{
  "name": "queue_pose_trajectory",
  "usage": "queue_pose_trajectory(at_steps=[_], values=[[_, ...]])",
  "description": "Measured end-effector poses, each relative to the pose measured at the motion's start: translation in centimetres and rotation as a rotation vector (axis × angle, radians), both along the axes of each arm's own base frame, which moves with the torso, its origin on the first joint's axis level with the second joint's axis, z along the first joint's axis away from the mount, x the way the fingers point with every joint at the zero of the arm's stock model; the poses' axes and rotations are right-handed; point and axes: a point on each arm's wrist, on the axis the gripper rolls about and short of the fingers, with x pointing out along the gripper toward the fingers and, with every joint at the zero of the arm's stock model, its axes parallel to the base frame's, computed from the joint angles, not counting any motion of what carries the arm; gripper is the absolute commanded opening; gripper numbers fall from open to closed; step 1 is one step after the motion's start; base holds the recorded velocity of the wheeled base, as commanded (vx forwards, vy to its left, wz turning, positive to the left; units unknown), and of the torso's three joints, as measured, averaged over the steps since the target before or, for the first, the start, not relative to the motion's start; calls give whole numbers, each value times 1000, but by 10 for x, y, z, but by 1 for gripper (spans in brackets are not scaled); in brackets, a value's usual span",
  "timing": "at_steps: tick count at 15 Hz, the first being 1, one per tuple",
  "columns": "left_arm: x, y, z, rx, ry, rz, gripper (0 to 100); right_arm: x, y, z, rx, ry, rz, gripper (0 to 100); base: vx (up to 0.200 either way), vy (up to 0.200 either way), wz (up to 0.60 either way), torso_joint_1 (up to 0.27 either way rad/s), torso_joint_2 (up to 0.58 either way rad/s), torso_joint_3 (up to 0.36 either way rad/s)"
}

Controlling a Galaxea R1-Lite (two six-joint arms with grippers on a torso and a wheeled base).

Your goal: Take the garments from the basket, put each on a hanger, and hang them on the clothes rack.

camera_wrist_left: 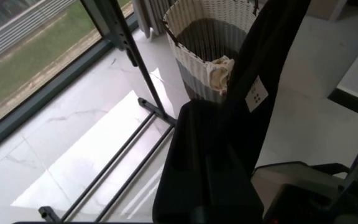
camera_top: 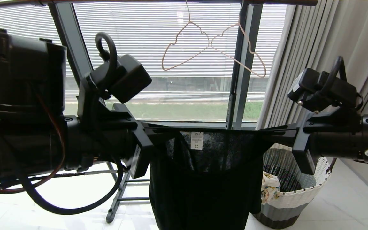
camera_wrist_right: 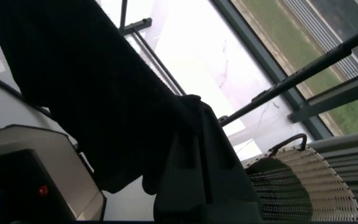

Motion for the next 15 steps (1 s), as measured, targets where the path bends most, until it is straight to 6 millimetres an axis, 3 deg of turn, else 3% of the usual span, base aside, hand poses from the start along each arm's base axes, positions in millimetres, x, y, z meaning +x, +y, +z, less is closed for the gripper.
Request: queue_pose_trajectory(at_steps=[2,4,10,15], values=[[8,1,18,-35,-44,18,0,1,0,4,11,-12,-2,0,0,0,0,0,0,0],[13,-1,23,-42,-55,25,0,2,0,8,17,-20,-5,0,0,0,0,0,0,0],[11,1,8,-38,-46,22,0,-3,-5,7,11,-20,-2,0,0,0,0,0,0,0],[16,-7,4,-104,-110,-30,0,-35,-6,4,4,-23,108,0,0,0,0,0,0,0]])
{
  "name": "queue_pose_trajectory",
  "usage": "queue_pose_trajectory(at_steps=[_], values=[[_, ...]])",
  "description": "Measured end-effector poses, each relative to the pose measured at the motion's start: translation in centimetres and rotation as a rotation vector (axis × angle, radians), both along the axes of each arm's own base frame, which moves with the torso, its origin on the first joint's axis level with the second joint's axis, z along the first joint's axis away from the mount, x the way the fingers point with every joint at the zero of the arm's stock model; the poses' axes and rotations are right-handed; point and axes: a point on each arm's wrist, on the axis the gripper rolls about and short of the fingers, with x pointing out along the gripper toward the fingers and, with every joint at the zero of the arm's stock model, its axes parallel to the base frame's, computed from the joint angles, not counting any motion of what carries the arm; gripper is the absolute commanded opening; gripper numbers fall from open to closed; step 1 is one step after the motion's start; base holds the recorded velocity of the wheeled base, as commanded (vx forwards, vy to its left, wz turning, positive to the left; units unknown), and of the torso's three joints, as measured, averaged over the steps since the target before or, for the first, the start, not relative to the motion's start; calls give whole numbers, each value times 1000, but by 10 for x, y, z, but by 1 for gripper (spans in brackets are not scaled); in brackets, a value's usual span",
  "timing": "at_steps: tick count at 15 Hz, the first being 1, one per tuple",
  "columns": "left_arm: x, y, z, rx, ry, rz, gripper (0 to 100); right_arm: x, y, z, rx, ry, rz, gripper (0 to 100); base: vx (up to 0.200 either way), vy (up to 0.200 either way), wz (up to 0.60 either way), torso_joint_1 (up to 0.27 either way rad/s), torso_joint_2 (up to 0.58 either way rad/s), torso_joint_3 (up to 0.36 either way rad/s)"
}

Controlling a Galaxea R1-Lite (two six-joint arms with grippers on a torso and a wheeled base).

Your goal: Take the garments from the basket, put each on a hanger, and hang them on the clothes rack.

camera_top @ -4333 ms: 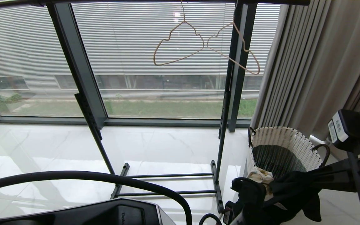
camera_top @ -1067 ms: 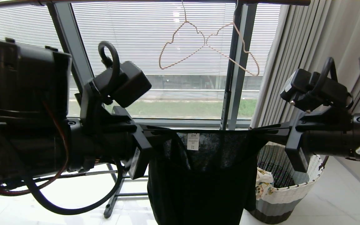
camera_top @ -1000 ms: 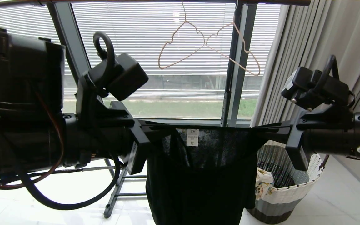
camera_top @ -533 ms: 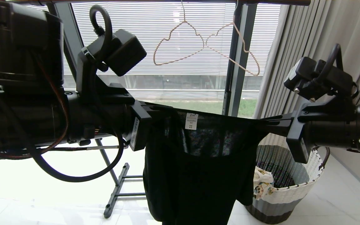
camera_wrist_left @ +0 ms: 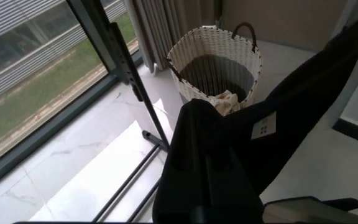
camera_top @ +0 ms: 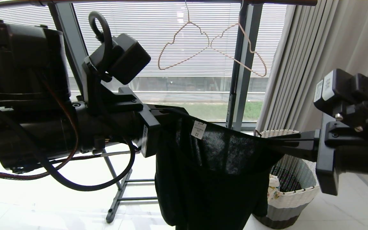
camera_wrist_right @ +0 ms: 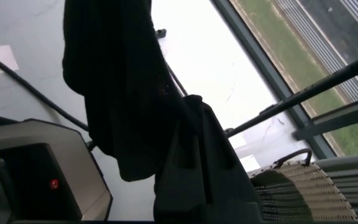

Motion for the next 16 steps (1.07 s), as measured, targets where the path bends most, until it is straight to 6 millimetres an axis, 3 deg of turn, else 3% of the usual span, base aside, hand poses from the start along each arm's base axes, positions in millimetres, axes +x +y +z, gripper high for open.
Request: queue_pose_trajectory(at_steps=[3,7,11,16], values=[[4,-4,-4,2,11,-4,0,-16,2,-6,-28,6,45,0,0,0,0,0,0,0],[3,-3,-9,-33,82,29,0,-15,0,-7,-28,8,17,0,0,0,0,0,0,0],[-21,-9,-28,-106,251,209,0,16,-10,4,57,-14,-149,0,0,0,0,0,0,0],[-56,-35,-44,-104,317,258,0,49,0,24,100,-44,-205,0,0,0,0,0,0,0]])
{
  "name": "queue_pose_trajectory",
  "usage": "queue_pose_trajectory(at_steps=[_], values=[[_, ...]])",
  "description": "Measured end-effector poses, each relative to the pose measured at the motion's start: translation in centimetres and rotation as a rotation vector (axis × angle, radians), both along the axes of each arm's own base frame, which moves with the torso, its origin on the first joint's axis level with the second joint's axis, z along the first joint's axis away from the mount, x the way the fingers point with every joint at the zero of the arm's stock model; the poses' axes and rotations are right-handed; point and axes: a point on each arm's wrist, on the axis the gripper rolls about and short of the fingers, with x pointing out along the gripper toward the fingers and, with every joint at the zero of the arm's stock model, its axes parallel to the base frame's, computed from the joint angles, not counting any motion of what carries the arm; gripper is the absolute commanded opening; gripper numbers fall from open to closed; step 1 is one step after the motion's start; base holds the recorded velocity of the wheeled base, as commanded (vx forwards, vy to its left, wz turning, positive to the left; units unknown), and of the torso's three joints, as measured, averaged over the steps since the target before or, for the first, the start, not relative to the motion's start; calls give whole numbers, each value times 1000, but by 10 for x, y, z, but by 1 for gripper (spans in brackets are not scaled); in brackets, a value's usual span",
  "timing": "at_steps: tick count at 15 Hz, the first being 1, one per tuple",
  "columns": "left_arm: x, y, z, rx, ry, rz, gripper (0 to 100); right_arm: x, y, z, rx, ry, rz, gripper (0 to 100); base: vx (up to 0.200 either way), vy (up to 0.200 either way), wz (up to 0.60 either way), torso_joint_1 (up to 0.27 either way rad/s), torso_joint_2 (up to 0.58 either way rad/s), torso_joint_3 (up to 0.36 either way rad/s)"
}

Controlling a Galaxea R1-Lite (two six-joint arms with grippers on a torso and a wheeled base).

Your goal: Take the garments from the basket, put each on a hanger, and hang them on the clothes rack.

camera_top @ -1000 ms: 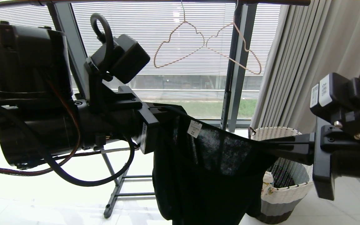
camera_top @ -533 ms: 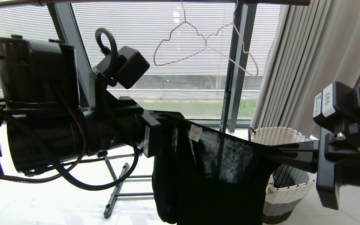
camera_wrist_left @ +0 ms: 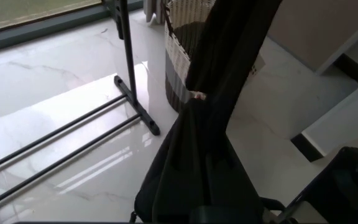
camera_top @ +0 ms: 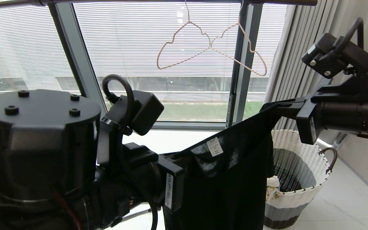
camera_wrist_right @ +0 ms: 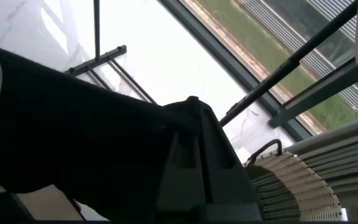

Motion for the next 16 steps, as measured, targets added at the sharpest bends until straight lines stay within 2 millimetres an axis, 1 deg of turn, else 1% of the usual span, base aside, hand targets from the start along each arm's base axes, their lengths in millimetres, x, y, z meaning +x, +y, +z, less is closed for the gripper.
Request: queue_pose_trajectory(at_steps=[3,6,8,9,12,14,16], values=[[-14,-6,-5,22,-2,-31,0,8,6,-1,-6,7,-4,0,0,0,0,0,0,0],[-16,-6,-4,22,-9,-29,0,11,8,-3,-13,14,-4,0,0,0,0,0,0,0],[-12,-4,-4,20,-17,0,0,10,7,-4,-18,20,-3,0,0,0,0,0,0,0],[-9,-3,-2,1,-29,13,0,8,6,-7,-30,33,-3,100,0,0,0,0,0,0],[-5,-3,0,-19,-45,33,0,1,1,-12,-64,72,5,100,0,0,0,0,0,0],[-3,-4,-2,-8,-42,37,0,-8,0,-16,-73,83,30,100,0,0,0,0,0,0],[0,-5,-6,12,-41,49,0,-22,-2,-23,-88,97,70,100,0,0,0,0,0,0]])
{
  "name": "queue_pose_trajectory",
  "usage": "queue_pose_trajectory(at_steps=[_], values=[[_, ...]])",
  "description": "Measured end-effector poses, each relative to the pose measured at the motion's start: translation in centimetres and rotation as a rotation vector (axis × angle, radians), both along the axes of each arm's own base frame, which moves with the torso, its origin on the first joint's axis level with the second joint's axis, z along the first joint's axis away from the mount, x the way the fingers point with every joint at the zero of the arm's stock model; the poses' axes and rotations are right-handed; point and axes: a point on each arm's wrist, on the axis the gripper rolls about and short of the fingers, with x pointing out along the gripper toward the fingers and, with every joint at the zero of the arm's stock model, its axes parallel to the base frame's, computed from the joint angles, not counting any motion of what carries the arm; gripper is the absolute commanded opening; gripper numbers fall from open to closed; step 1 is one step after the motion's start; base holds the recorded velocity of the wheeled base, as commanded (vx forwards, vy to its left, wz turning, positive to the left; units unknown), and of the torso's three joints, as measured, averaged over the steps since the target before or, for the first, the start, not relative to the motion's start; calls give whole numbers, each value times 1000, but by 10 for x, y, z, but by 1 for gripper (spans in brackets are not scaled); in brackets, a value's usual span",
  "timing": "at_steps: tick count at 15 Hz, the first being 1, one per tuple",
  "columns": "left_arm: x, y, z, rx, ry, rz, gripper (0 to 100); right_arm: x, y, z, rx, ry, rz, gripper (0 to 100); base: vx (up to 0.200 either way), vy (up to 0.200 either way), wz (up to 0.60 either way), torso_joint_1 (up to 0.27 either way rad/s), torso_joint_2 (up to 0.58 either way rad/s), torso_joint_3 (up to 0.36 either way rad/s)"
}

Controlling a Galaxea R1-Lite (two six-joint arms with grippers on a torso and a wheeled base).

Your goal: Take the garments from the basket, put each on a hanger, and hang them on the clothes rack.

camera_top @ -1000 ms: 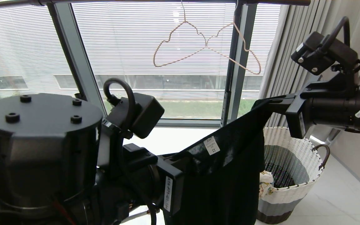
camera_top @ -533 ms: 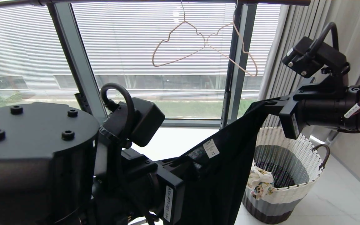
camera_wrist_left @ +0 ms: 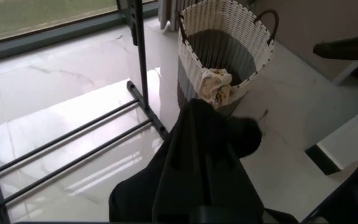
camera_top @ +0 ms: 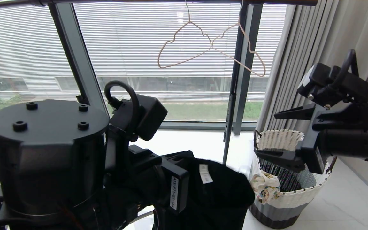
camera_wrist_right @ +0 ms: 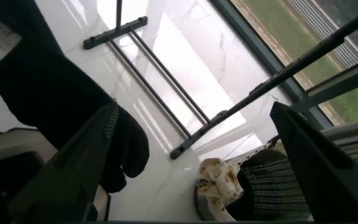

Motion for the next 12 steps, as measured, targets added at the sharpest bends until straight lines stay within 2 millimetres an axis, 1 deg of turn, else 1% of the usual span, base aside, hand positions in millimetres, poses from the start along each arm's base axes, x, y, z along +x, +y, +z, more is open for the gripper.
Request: queue_pose_trajectory(at_steps=[2,4,6,7,9,12], values=[[8,4,-5,70,-31,13,0,-15,-4,-9,-16,16,39,100,0,0,0,0,0,0],[19,13,-13,164,-60,39,0,-29,-11,-17,-25,25,68,100,0,0,0,0,0,0],[27,28,-21,224,-59,77,0,-34,-24,-21,-33,17,20,100,0,0,0,0,0,0],[28,38,-24,237,-56,103,0,-32,-34,-23,-42,14,-42,100,0,0,0,0,0,0],[27,70,-32,258,-30,196,0,-27,-61,-29,-80,38,-215,100,0,0,0,0,0,0],[16,124,-40,242,-6,367,0,-27,-107,-39,-121,101,-492,100,0,0,0,0,0,0]])
